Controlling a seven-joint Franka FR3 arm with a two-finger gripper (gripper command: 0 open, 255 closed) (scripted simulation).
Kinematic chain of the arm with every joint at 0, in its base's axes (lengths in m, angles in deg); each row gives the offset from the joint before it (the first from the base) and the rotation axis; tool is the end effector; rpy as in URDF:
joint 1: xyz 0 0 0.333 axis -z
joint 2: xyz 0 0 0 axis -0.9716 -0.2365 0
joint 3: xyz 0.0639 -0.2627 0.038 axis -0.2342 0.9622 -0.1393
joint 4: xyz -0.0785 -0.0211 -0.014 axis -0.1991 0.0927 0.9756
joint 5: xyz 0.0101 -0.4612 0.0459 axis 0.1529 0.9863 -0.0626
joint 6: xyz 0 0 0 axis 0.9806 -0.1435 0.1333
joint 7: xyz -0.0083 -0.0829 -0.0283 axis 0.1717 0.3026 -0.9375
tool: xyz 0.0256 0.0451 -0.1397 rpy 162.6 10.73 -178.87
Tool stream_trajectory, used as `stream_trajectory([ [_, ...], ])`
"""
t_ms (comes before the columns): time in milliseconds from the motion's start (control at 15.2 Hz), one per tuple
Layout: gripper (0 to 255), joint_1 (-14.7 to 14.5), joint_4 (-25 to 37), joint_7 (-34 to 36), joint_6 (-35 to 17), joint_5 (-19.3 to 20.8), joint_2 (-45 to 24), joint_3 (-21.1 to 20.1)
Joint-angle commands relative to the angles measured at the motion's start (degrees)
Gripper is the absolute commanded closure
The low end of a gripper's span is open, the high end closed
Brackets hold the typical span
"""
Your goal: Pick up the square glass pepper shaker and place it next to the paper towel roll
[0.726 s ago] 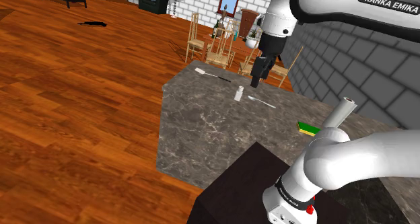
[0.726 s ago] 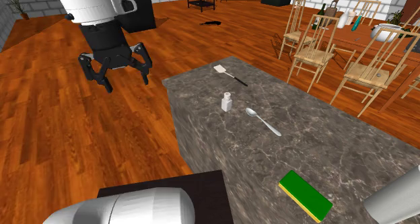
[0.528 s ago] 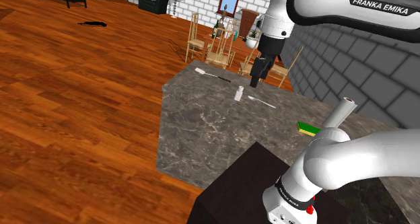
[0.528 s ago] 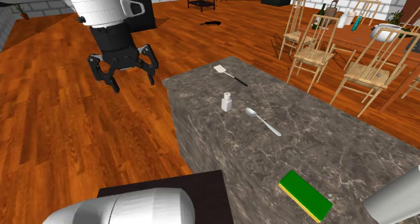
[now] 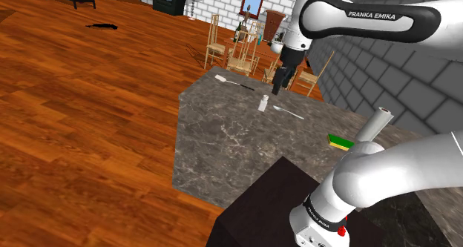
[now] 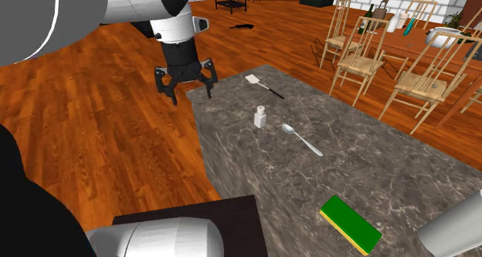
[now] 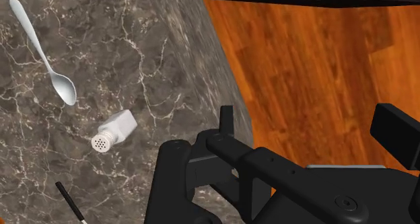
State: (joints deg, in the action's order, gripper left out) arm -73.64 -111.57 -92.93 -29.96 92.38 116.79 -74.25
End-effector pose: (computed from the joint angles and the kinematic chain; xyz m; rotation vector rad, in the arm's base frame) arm 0.4513 -0.0834 0.4561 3.0835 0.1706 -0.0766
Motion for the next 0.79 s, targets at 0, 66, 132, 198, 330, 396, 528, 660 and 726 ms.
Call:
stream_trajectory([
  [0, 0, 0.7, 0.0, -2.1, -3.0, 0.6, -2.4, 2.1],
  [66, 0, 0.9, 0.3, -3.2, -4.3, 0.8, -3.8, 3.2],
  [132, 0, 1.2, 0.6, -4.2, -5.6, 1.0, -5.3, 4.3],
  [198, 0, 1.5, 1.1, -5.3, -6.8, 1.1, -6.8, 5.3],
  [330, 0, 2.0, 2.2, -7.6, -9.3, 1.0, -10.1, 7.4],
  [396, 0, 2.1, 2.9, -8.7, -10.5, 0.8, -11.8, 8.4],
  [528, 0, 2.5, 4.4, -11.1, -12.7, 0.2, -15.3, 10.4],
  [660, 0, 2.8, 6.3, -13.6, -14.8, -0.7, -19.1, 12.3],
  [726, 0, 3.0, 7.3, -15.0, -15.8, -1.3, -21.0, 13.2],
])
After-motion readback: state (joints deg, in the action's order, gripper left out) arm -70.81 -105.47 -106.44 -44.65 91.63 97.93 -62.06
